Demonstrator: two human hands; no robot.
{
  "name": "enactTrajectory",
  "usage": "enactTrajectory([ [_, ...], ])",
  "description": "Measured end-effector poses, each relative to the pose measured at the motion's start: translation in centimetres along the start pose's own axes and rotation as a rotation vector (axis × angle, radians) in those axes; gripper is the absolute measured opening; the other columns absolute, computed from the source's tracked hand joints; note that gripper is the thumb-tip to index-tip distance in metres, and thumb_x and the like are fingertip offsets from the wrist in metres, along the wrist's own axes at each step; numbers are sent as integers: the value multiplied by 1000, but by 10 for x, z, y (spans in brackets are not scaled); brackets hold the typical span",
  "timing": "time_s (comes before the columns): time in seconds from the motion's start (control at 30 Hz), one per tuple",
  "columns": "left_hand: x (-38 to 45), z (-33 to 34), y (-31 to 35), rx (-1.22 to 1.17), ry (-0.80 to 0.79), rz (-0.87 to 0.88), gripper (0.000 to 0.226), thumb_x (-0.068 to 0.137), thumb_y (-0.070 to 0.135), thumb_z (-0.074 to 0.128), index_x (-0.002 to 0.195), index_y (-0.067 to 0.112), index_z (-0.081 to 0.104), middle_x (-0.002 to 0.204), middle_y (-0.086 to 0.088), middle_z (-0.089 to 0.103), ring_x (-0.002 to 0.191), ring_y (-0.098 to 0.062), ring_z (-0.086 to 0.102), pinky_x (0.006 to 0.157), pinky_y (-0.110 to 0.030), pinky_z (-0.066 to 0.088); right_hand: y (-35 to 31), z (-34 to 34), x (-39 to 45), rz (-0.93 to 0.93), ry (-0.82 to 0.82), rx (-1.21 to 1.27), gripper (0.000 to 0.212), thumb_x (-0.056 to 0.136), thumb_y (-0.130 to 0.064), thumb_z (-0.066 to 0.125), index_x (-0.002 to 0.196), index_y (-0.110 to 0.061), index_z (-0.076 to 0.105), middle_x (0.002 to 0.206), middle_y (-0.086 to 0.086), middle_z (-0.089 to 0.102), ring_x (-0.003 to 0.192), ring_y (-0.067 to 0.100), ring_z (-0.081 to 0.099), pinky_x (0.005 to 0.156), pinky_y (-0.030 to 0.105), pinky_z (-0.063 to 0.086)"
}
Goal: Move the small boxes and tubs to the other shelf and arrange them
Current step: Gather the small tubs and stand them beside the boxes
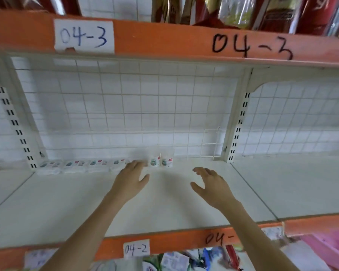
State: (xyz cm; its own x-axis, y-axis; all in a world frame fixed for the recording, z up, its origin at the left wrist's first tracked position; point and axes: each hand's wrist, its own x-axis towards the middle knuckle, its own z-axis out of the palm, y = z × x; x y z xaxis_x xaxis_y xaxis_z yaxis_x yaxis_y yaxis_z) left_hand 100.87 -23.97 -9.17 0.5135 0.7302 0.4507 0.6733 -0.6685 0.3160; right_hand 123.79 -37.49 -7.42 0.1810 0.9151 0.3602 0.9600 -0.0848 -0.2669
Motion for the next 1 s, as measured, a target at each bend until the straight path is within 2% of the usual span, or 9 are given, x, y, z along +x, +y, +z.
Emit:
enactTrajectory([
  [0.07,-31,-12,13,137,14,21,37,91,31,49,123,14,54,119,-1,54,108,-21,53,87,-33,44,-1,-3,-24,-53,1,-41,47,91,-42,47,134,-23,40,126,-3,54,113,16,51,92,30,41],
  [0.17,-79,-26,29,263,14,44,40,81,36,41,101,11,66,93,-4,64,81,-24,65,64,-34,53,-4,-3,-58,-126,-8,-50,45,91,-41,47,132,-23,42,126,-4,55,115,18,50,91,31,40],
  [0.27,-135,-39,47,321,5,-10,38,76,35,38,90,14,67,83,-1,63,70,-21,64,57,-28,51,-12,-2,-95,-233,25,-81,39,82,-39,55,116,-19,58,108,-2,65,98,24,62,77,37,50],
  [0.37,-190,-53,61,372,-9,-79,34,76,34,39,88,16,65,83,0,63,70,-19,63,57,-27,50,-25,1,-130,-309,45,-79,34,73,-33,71,103,-18,64,92,-2,69,79,23,66,61,36,53],
  [0.53,-272,-80,61,392,-61,-236,39,76,38,40,90,14,67,84,-2,65,71,-20,65,55,-27,52,-64,6,-166,-394,-3,-38,31,68,-36,69,95,-21,65,81,-4,68,71,21,66,54,32,52],
  [0.6,-302,-92,54,414,-75,-310,40,76,39,40,90,15,68,83,-1,65,69,-19,65,54,-26,52,-86,10,-171,-436,-39,-16,31,70,-41,56,91,-21,66,77,-5,67,67,19,65,51,29,50],
  [0.73,-362,-131,24,439,-72,-499,41,76,42,40,94,16,66,86,0,66,73,-20,66,56,-30,53,-147,29,-173,-561,-127,72,42,76,-47,41,95,-21,67,86,-4,70,73,19,67,56,32,54],
  [0.87,-418,-178,-8,436,37,-704,38,81,33,56,113,14,64,110,-5,65,102,-25,62,80,-37,51,-225,49,-174,-670,-203,98,42,75,-48,40,94,-24,68,85,-7,70,74,16,68,57,31,54],
  [1.0,-469,-223,-48,463,126,-839,35,80,30,62,112,14,64,106,-4,65,101,-25,61,75,-37,50,-311,76,-174,-763,-267,158,41,77,-47,42,99,-22,66,89,-6,70,79,17,68,61,32,55],
])
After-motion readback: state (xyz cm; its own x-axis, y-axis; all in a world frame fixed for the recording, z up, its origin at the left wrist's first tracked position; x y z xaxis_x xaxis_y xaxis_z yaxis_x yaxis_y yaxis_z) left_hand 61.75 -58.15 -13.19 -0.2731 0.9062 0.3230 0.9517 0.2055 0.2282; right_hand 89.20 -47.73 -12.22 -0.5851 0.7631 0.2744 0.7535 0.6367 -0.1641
